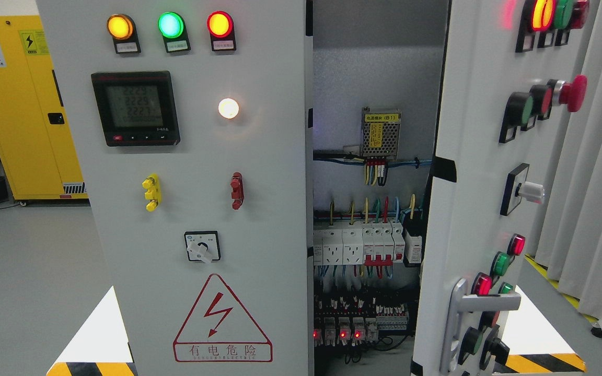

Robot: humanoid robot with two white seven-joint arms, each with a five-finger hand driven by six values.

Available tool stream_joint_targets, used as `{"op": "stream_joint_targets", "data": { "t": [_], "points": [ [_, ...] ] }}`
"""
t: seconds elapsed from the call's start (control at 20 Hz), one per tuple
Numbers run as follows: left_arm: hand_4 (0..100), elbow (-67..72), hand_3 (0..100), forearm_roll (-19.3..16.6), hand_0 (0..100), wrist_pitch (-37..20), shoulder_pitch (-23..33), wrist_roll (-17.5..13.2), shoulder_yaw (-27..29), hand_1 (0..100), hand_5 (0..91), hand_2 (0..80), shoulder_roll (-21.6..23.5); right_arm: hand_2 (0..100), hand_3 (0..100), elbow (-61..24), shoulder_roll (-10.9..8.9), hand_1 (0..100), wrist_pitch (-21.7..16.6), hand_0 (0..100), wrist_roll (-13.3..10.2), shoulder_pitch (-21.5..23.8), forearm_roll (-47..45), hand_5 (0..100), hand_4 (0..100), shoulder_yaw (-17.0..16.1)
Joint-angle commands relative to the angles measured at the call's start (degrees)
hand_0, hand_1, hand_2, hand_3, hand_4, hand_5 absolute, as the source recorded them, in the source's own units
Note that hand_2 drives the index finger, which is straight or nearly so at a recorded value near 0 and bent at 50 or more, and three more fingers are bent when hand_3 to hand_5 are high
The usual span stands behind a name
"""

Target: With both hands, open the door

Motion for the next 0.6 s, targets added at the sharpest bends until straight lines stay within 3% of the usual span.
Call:
{"op": "stream_joint_targets", "data": {
  "t": [0.0,0.1,0.2,0.3,0.45,0.55],
  "points": [
    [0,-26.0,0,14.1,0,3.7,-7.1,0.1,-0.7,0,0.0,0.0,16.1,0,0,0.0,0.04,12,0.0,20,0.0,0.0,0.0,0,0,-0.1],
    [0,-26.0,0,21.1,0,5.0,-12.2,0.2,-0.7,0,0.0,0.0,21.0,0,0,0.0,0.04,12,0.0,20,0.0,0.0,0.1,0,0,0.0],
    [0,-26.3,0,23.7,0,5.2,-16.7,0.2,-0.9,0,0.0,0.0,23.3,0,0,0.0,0.04,12,0.0,20,0.0,0.0,0.0,0,0,-0.1],
    [0,-26.5,0,24.8,0,6.7,-21.6,0.2,-1.2,0,0.0,0.0,23.5,0,0,0.0,0.04,12,0.0,20,-0.1,0.0,0.0,0,0,0.0],
    [0,-26.4,0,30.0,0,15.5,-31.1,0.2,-1.3,0,0.0,0.0,22.7,0,0,0.0,0.04,12,0.0,20,0.0,0.1,0.0,0,0,0.0],
    [0,-26.3,0,30.9,0,20.1,-36.6,0.3,-2.0,0,0.0,0.0,20.4,0,0,0.0,0.13,12,0.0,20,-0.1,0.1,0.0,0,0,-0.1]
  ]
}}
